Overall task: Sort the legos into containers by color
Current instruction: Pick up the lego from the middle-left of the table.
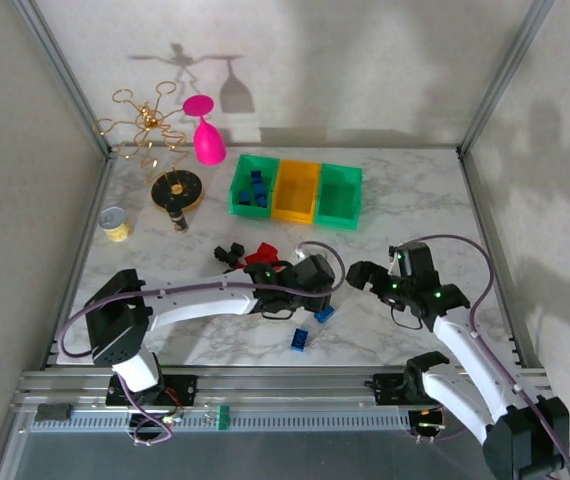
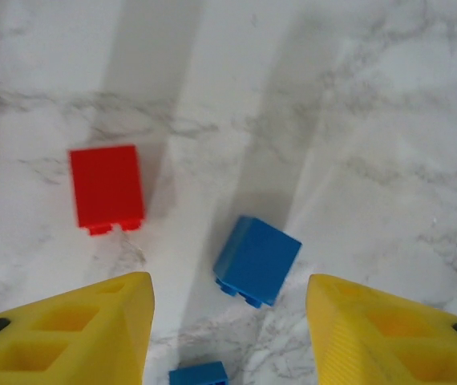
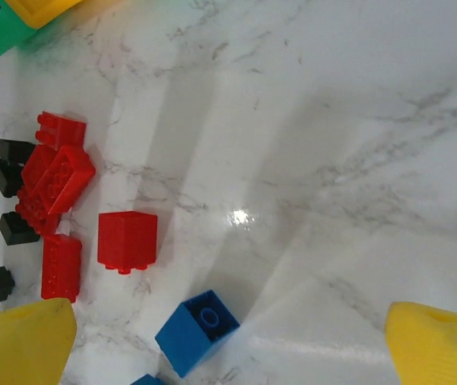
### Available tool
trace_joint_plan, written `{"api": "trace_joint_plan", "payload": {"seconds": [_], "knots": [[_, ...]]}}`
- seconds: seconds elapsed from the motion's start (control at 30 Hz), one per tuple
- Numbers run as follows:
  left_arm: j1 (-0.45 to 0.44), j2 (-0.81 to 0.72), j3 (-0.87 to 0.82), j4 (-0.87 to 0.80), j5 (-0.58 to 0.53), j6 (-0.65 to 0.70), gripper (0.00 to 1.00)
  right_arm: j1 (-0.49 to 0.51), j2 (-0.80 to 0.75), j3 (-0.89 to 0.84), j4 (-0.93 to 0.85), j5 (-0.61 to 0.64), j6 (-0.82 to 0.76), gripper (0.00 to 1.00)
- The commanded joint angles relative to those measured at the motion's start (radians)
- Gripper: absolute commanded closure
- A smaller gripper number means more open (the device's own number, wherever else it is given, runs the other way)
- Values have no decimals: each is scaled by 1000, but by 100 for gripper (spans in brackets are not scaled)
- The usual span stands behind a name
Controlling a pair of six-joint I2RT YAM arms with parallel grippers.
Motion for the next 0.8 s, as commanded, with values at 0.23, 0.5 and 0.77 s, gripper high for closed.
{"api": "trace_joint_plan", "payload": {"seconds": [0.23, 0.5, 0.77], "knots": [[-68, 147, 31, 3, -11, 98, 42, -3, -152, -52, -136, 48, 92, 1], [-66, 232, 58, 34, -10, 129, 42, -4, -160, -63, -128, 46, 88, 1], [-57, 281, 93, 53, -28, 144, 48, -3, -153, -77, -105, 36, 82, 1]]}}
